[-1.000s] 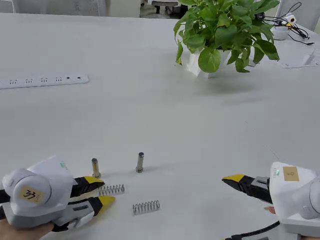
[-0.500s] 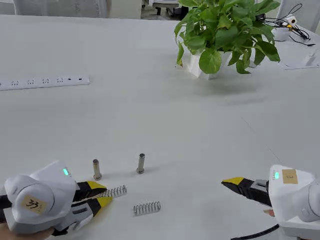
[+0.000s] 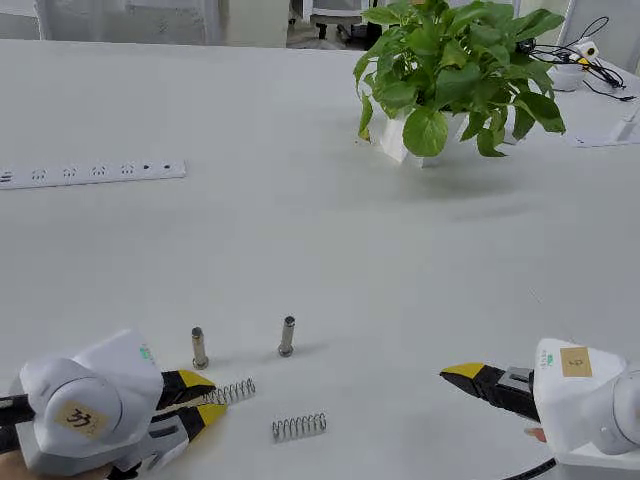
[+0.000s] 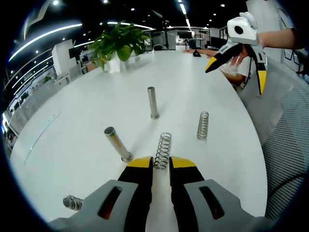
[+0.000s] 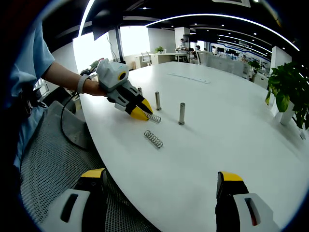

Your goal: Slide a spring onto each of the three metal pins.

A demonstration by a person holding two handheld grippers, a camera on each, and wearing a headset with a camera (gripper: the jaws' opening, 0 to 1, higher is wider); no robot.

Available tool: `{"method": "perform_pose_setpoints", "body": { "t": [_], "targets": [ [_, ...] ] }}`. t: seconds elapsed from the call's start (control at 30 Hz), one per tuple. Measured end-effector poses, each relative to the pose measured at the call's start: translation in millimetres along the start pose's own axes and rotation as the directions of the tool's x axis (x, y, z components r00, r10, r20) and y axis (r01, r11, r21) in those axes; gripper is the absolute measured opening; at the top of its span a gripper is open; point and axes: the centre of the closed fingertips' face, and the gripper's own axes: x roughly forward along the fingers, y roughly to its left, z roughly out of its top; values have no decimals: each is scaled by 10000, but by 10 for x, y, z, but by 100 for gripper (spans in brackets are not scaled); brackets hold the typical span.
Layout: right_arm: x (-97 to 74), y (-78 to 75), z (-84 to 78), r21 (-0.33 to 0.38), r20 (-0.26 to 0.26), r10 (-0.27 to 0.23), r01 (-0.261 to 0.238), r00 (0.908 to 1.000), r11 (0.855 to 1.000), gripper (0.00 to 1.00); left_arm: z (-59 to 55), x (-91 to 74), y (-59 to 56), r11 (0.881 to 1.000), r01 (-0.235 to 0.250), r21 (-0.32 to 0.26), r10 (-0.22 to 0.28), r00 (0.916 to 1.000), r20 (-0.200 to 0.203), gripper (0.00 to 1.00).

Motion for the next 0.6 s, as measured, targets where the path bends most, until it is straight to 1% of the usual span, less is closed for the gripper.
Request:
{"method": "perform_pose_setpoints", "body": {
  "t": [0.13,0.37,0.47,0.6],
  "targets": [
    [-7,8,-36,32,-47,-2,2,10000,10000,94,-13,-6,-9,10000,9,11,-9,10000,-35,10],
    [-17,9,-56,40,-22,-49,49,10000,10000,94,-24,-1,-40,9999,44,105,-43,9999,-94,8],
    [-18,5,-58,42,-6,-76,76,10000,10000,94,-31,2,-44,10000,57,-41,-58,9999,-143,7],
    [-18,4,-58,49,17,-76,76,10000,10000,94,-38,14,-43,9992,18,-407,-29,9997,-263,7]
  ]
}}
